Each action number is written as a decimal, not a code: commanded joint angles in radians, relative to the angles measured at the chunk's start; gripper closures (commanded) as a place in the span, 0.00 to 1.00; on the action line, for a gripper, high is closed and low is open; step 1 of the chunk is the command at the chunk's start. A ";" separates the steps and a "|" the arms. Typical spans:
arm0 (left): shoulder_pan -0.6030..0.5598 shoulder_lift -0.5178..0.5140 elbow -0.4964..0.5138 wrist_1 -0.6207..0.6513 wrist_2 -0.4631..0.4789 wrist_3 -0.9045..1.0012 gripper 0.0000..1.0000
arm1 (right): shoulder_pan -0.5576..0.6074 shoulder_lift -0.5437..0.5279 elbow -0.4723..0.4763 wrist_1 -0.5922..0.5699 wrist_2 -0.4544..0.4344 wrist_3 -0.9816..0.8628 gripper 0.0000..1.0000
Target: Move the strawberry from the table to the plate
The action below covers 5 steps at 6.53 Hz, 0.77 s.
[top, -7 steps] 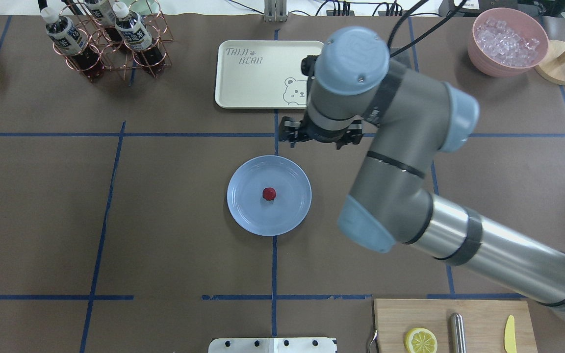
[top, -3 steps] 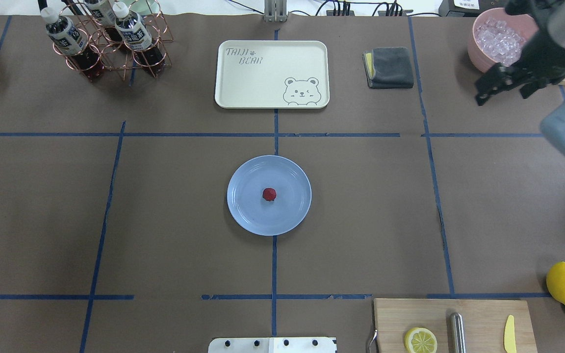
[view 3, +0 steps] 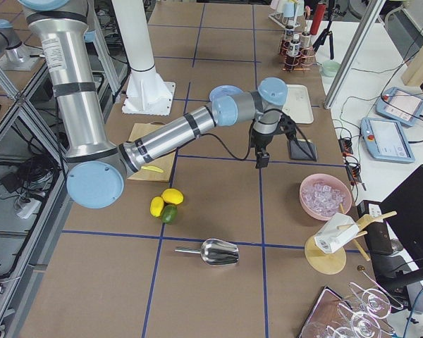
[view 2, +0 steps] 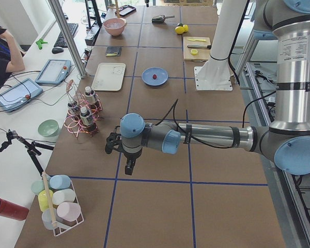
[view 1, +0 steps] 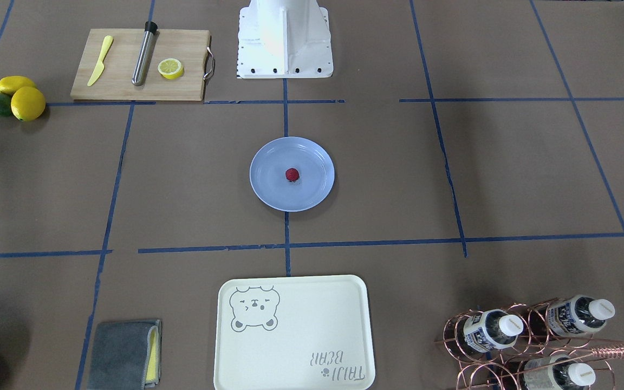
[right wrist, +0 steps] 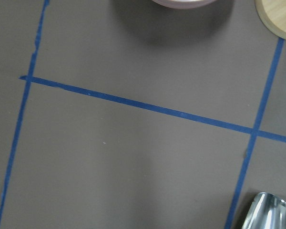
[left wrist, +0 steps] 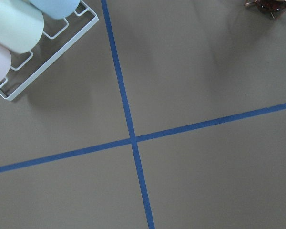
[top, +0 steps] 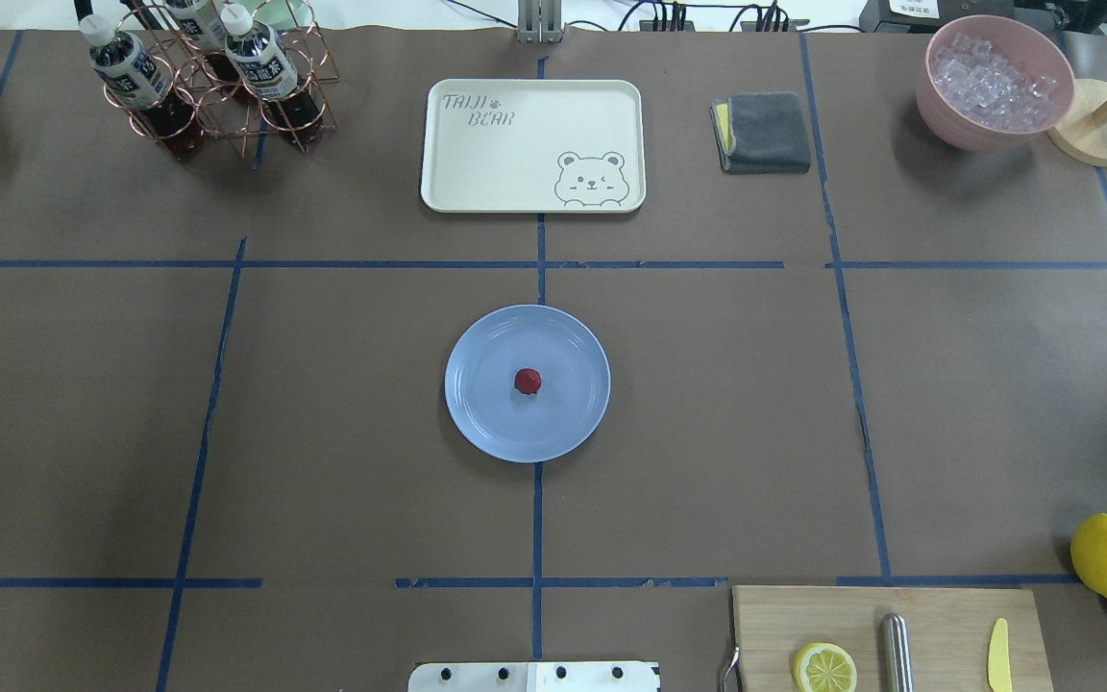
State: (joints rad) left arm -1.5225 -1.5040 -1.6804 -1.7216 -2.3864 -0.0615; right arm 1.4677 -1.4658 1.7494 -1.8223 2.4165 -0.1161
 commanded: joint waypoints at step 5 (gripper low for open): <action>-0.019 0.024 0.041 0.053 -0.008 0.089 0.00 | 0.149 -0.116 -0.142 0.104 0.027 -0.077 0.00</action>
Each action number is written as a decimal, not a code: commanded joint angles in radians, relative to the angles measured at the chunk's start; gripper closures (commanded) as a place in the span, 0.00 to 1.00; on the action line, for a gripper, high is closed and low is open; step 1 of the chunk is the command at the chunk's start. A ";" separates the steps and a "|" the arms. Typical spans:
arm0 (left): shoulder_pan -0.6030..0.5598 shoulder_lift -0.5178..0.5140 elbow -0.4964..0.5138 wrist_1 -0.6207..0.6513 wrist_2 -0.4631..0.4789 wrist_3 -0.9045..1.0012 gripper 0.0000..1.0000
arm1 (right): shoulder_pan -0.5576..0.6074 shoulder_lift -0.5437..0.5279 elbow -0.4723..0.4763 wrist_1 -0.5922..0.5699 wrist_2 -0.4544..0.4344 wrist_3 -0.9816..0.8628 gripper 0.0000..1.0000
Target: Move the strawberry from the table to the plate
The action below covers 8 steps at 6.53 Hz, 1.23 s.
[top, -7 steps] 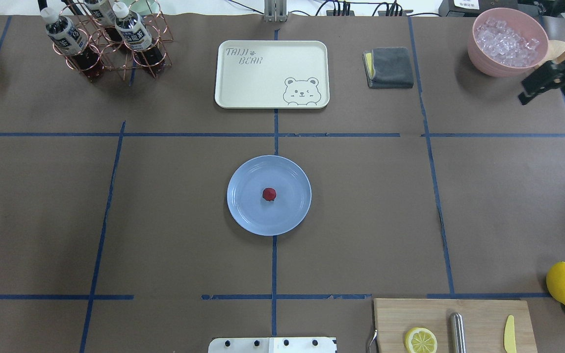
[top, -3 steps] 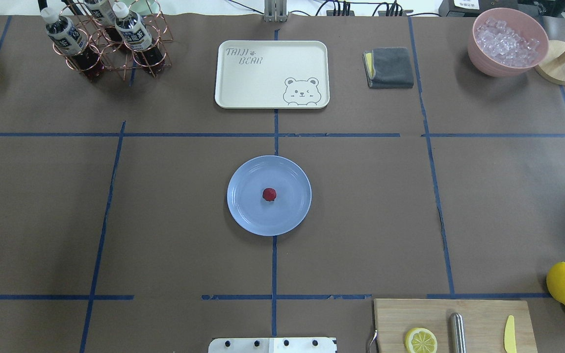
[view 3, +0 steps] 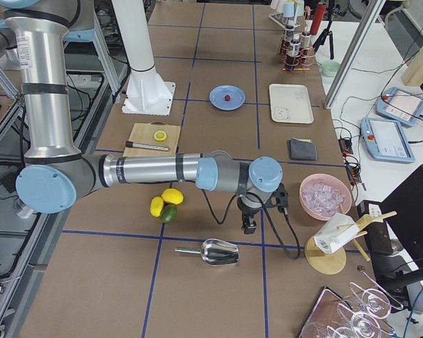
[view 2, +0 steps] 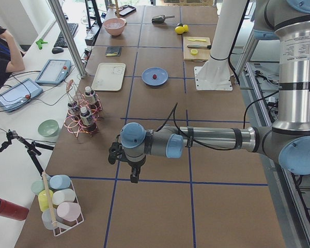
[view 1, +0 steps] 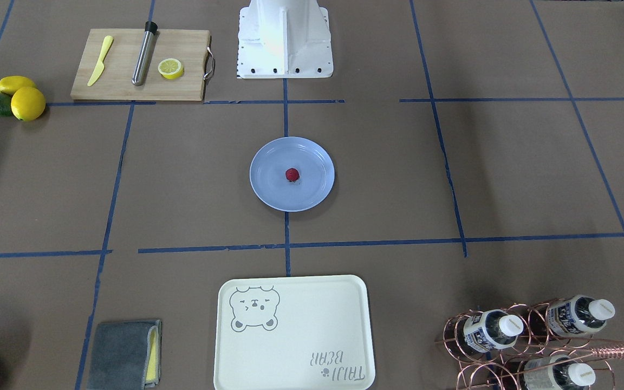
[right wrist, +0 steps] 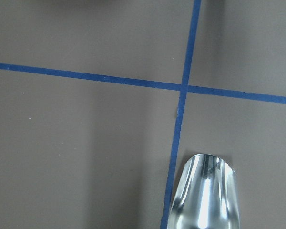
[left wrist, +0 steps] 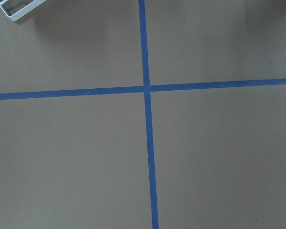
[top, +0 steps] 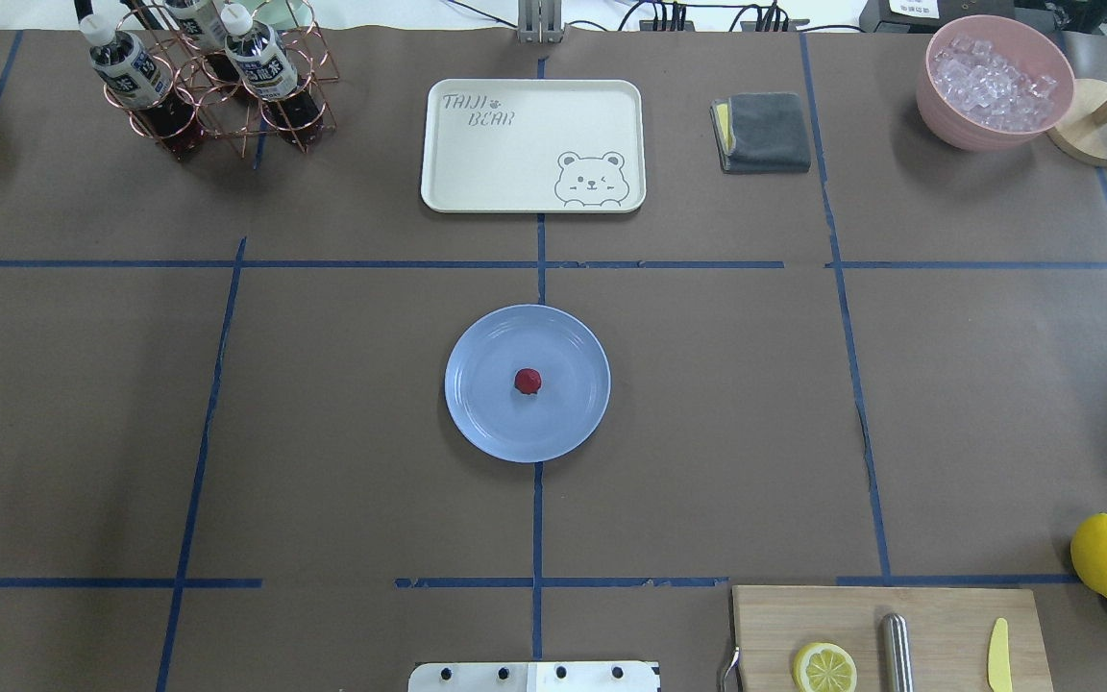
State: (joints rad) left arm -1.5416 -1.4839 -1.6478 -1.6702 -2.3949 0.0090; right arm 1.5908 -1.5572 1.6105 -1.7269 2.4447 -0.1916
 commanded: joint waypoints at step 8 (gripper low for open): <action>0.000 0.013 0.009 -0.003 0.000 0.022 0.00 | 0.035 -0.049 -0.007 0.092 -0.001 0.009 0.00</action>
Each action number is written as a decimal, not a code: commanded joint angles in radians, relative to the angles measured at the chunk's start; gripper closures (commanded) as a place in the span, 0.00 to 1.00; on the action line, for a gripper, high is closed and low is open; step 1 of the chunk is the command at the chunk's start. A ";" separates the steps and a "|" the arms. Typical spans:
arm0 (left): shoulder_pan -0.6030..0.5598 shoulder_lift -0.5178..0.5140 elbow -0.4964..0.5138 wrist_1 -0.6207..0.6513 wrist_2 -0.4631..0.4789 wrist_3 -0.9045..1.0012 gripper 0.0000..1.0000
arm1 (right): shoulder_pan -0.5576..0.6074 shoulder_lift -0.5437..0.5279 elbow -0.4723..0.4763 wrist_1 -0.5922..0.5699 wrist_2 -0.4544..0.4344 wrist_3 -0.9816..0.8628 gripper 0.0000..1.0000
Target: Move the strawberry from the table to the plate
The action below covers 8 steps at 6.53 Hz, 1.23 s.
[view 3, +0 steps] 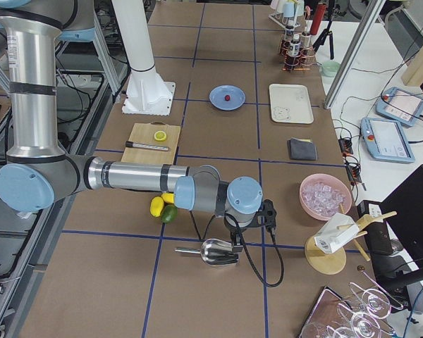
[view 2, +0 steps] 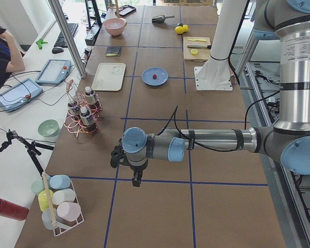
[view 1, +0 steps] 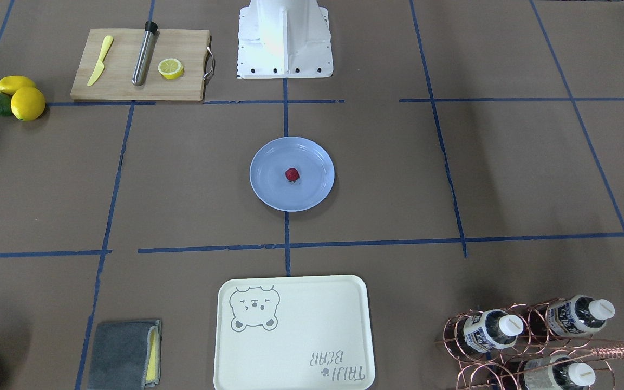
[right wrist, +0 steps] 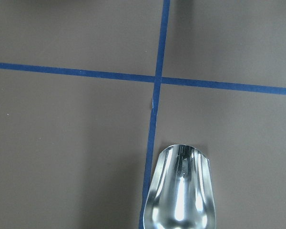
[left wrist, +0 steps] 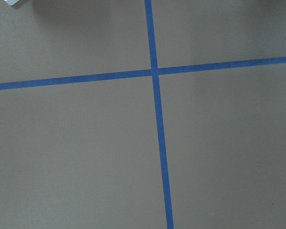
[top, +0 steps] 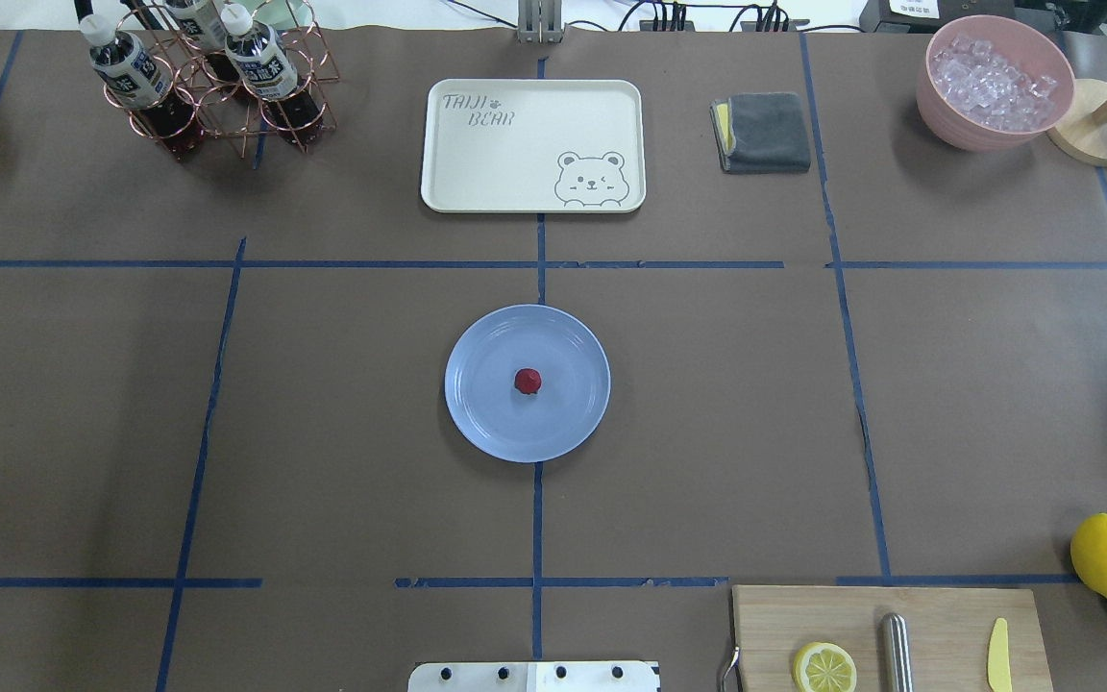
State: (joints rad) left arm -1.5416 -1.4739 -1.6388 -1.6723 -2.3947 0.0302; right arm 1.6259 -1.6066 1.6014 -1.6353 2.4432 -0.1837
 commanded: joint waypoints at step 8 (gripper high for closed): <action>0.000 0.006 0.011 -0.009 0.000 0.004 0.00 | 0.000 0.004 0.008 0.000 0.000 0.001 0.00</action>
